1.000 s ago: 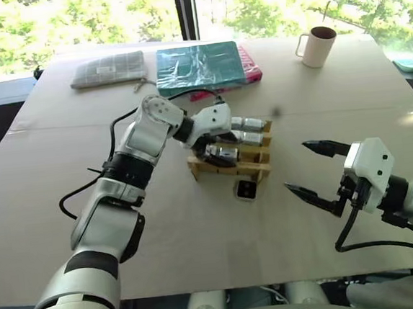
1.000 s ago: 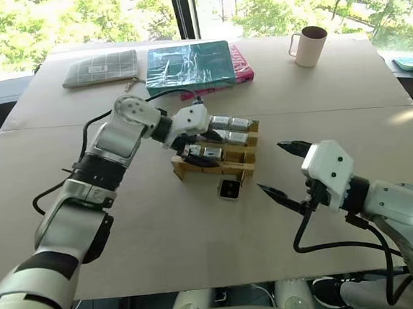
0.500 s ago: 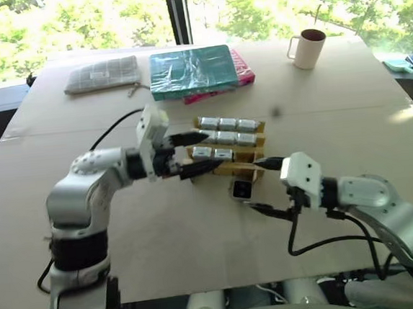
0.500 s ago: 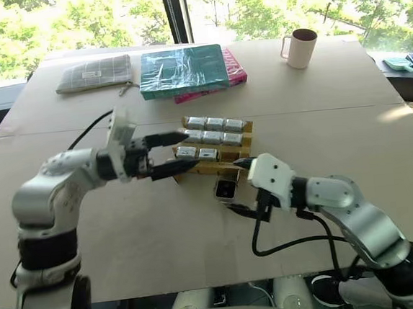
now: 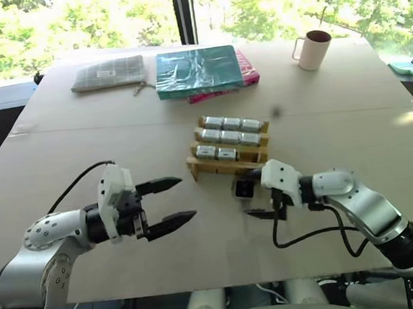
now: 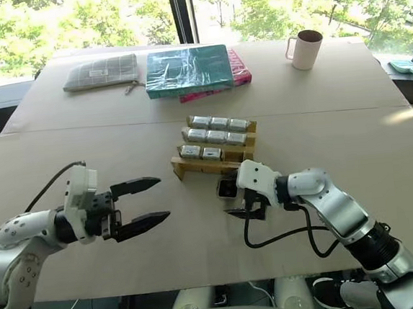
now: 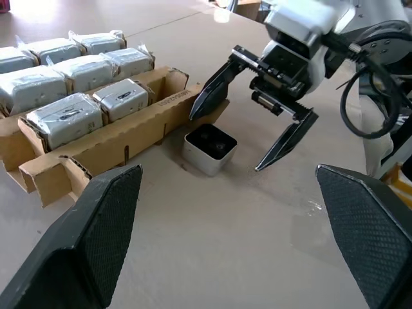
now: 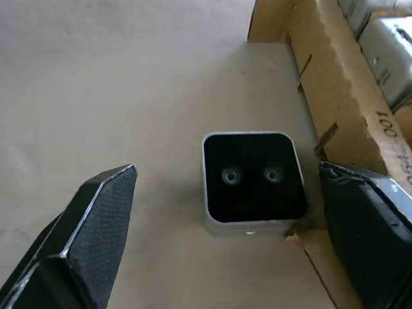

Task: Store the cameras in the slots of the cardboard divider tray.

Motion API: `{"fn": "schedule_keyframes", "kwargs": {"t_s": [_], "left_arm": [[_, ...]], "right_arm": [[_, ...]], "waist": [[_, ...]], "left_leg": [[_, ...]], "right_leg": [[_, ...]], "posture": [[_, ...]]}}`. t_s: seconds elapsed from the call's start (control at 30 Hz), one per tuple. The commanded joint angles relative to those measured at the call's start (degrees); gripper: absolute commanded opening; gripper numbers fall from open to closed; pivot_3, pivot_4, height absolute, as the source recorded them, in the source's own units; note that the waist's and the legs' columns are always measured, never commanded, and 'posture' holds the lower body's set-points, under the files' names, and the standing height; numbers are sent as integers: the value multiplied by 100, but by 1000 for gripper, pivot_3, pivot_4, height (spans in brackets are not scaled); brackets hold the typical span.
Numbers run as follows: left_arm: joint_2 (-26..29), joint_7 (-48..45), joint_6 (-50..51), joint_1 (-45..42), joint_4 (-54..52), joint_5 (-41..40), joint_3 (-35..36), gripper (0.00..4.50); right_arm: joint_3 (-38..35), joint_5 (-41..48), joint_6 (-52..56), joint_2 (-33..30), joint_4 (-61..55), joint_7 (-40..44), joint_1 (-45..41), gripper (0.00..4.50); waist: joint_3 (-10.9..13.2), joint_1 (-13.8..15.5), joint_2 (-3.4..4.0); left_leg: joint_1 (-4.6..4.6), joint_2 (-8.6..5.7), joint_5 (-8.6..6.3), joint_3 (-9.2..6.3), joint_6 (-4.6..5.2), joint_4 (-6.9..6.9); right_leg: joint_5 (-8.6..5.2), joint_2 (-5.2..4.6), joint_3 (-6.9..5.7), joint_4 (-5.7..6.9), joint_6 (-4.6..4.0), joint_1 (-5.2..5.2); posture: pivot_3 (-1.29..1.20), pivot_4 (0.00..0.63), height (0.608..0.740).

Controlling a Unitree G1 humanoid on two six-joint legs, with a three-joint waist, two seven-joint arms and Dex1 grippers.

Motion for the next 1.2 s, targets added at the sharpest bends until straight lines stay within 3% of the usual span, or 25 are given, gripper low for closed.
{"fn": "schedule_keyframes", "kwargs": {"t_s": [0.03,0.07,0.17,0.3,0.33,0.43,0.53,0.67,0.77,0.93,1.13,1.2], "left_arm": [[148,12,-384,108,-170,-42,58,4467],[176,11,-443,123,-150,-35,36,4467],[238,51,-516,48,-49,-83,-18,4500],[314,70,-539,30,-9,-164,-84,4500],[327,82,-543,32,-6,-182,-93,4500],[335,166,-397,-78,76,-337,-122,4500],[254,948,297,-266,-12,-555,-171,4500],[611,1943,2763,-993,42,-2522,-189,4500],[156,3092,3603,-1803,460,-3294,-387,4500],[-758,4618,4072,-2787,1115,-4308,-714,4500],[-1066,5440,4166,-3430,1746,-4739,-906,4500],[-1051,5497,4209,-3534,1812,-4777,-969,3941]], "right_arm": [[-5,-147,-62,-12,100,56,-43,4500],[-7,-162,-77,-11,114,82,-28,4500],[-3,-192,-108,74,185,82,-32,3778],[-13,-292,-197,144,262,55,-36,1841],[-17,-307,-208,149,267,53,-30,1687],[-14,-381,-330,128,207,49,-16,1696],[-222,-220,-418,102,-97,111,-13,1696],[-628,187,-422,8,-804,265,-136,1696],[-810,103,-687,-6,-1157,146,-277,1696],[-895,-10,-830,-1,-1383,27,-465,1696],[-910,-129,-886,21,-1473,-106,-587,1696],[-909,-168,-900,28,-1462,-162,-589,1698]], "waist": [[0,0,4],[0,0,3],[0,2,5],[0,-5,6],[0,-10,6],[1,-16,7],[3,-8,10],[6,3,7],[8,6,12],[3,4,-2],[3,-4,-2],[3,-5,-2]], "left_leg": [[0,0,0,0,0,0],[0,0,0,1,-1,0],[0,0,-1,1,-1,0],[0,0,-1,2,-2,-1],[1,0,-1,2,-2,-2],[1,2,-1,2,-2,-4],[1,2,0,2,-3,-4],[-2,2,6,-6,9,-3],[-2,0,11,-12,17,-4],[0,-7,15,-18,20,-5],[-1,-7,17,-11,18,-12],[-1,-8,17,-9,18,-12]], "right_leg": [[0,0,0,0,0,0],[0,1,-1,0,0,0],[0,2,-2,0,0,0],[0,4,-1,0,1,0],[1,5,-1,0,2,-1],[1,8,-1,0,2,-1],[1,8,-1,0,2,-1],[3,7,-3,2,6,-1],[3,5,-4,2,7,0],[4,8,-3,5,7,4],[3,13,1,2,7,4],[3,14,1,2,7,5]], "posture": [[0,150,740],[0,150,740],[0,150,740],[0,150,740],[0,150,740],[0,150,740],[0,150,740],[0,150,740],[0,150,740],[0,150,740],[0,150,740],[0,150,740]]}}
